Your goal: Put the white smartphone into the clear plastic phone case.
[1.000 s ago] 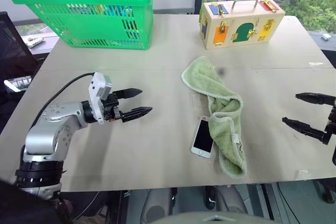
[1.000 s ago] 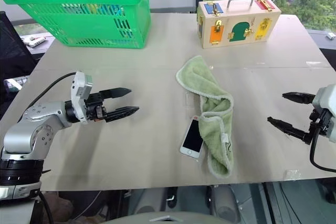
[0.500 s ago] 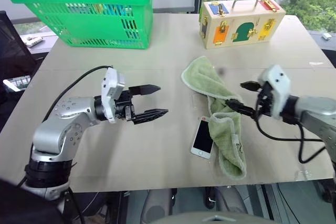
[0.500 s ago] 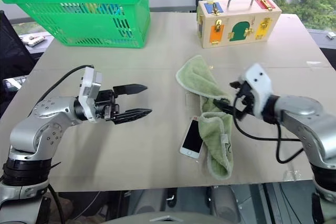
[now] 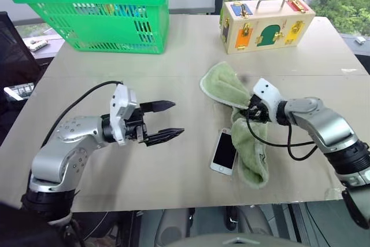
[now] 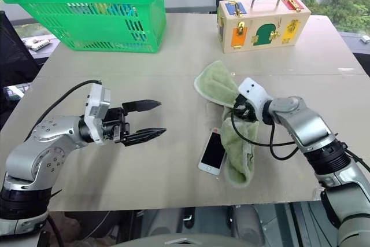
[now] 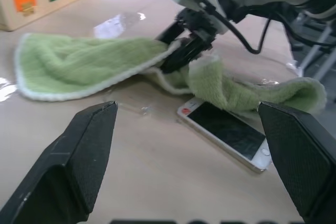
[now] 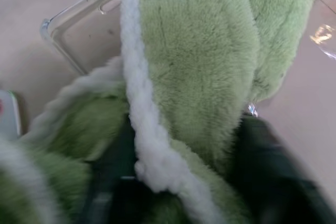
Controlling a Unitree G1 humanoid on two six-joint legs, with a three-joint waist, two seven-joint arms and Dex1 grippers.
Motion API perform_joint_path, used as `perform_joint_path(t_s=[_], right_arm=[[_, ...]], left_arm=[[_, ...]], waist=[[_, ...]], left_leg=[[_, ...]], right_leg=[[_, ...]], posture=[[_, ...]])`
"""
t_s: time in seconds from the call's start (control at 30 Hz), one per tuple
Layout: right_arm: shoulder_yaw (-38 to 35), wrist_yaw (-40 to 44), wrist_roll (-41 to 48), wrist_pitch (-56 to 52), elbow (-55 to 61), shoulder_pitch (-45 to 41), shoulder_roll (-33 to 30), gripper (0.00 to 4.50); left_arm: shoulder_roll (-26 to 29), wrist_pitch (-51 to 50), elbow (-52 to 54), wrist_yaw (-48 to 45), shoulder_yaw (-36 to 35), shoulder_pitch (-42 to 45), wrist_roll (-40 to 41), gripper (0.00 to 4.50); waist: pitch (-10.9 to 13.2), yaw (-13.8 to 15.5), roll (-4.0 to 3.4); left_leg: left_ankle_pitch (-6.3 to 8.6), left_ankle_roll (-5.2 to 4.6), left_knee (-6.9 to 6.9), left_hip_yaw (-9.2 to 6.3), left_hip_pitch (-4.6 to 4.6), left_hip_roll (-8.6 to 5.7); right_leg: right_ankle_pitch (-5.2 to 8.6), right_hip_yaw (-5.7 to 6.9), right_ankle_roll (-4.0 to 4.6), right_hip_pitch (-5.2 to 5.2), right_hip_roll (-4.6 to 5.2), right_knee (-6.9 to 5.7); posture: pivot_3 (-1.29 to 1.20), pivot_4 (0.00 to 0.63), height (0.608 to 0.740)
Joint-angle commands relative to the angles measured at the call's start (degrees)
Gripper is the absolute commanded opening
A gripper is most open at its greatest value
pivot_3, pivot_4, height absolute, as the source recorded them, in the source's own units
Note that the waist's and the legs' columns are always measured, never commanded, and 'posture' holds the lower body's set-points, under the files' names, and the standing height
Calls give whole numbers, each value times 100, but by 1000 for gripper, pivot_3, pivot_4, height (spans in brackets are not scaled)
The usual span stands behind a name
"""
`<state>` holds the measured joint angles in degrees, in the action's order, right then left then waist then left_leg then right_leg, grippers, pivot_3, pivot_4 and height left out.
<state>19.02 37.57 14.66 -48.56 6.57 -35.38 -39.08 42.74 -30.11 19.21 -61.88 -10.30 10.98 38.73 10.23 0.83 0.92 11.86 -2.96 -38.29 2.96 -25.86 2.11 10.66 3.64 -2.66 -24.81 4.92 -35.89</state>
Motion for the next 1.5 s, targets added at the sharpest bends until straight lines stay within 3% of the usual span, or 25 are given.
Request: perform_joint_path(t_s=[0.03,0.07,0.2,0.37,0.57,0.77,0.8,0.93,1.07,1.2,1.3,1.5], right_arm=[[-940,-53,185,-243,522,-228,-188,343],[-1128,-72,246,-334,592,-256,-219,72],[-2371,-142,493,-835,710,-476,-801,72],[-3121,-678,-158,-370,79,-552,-1653,72],[-3282,-761,-558,319,-147,185,-1952,72],[-2776,-222,-751,966,-637,1527,-1873,72],[-2802,-105,-701,982,-634,1636,-1907,798],[-3146,284,-515,966,-343,2086,-2113,2327],[-3865,1154,37,1188,272,2786,-2286,4315],[-5110,2233,1131,1189,1273,3567,-2088,4467],[-5467,2145,1879,754,2173,3685,-1829,4467],[-4488,892,2523,21,3766,3560,-1178,4467]], left_arm=[[-44,203,183,88,-116,-51,20,4500],[-49,220,181,93,-113,-63,14,4500],[-73,291,94,98,-100,-55,-13,4500],[-195,259,121,208,120,131,-44,4500],[-298,373,-72,203,351,321,-196,4500],[-360,516,-308,126,625,563,-449,4500],[-358,516,-326,126,642,586,-470,4500],[-344,498,-411,157,665,668,-547,4500],[-310,388,-489,197,898,752,-756,4500],[-391,87,-723,507,1299,1154,-1154,4500],[-412,237,-1068,187,1504,1397,-1250,4500],[-365,677,-1206,-294,1766,1369,-1468,4500]], waist=[[3,-3,-5],[4,0,-7],[4,22,-7],[4,11,-7],[3,-24,-7],[2,6,-5],[3,0,-9],[6,-11,-23],[4,3,-23],[4,35,-21],[3,25,-20],[-2,-5,-13]], left_leg=[[0,0,0,0,0,1],[0,0,0,0,0,1],[0,1,-1,1,-1,1],[1,1,2,13,0,-1],[1,1,2,51,9,0],[0,-1,0,63,15,-1],[0,-1,-1,64,14,-1],[2,-4,-1,73,17,0],[2,-3,0,68,17,3],[2,-3,-2,60,18,3],[2,-4,-5,47,19,3],[3,-2,-2,31,23,10]], right_leg=[[4,0,-7,-1,0,0],[7,0,-13,-1,0,-1],[-1,0,0,-1,1,-1],[-1,0,3,-1,2,2],[5,-11,-9,-1,-5,2],[8,-28,-16,0,-10,-2],[8,-32,-16,0,-8,-2],[8,-40,-19,-3,-11,-3],[9,-38,-20,-3,-16,-3],[10,-38,-21,3,-16,-1],[10,-39,-21,6,-19,-1],[10,-42,-20,1,-22,-3]], posture=[[0,150,740],[0,150,740],[0,150,740],[0,150,740],[0,150,740],[0,150,740],[0,150,740],[0,150,740],[0,150,740],[0,150,740],[0,150,740],[0,150,740]])
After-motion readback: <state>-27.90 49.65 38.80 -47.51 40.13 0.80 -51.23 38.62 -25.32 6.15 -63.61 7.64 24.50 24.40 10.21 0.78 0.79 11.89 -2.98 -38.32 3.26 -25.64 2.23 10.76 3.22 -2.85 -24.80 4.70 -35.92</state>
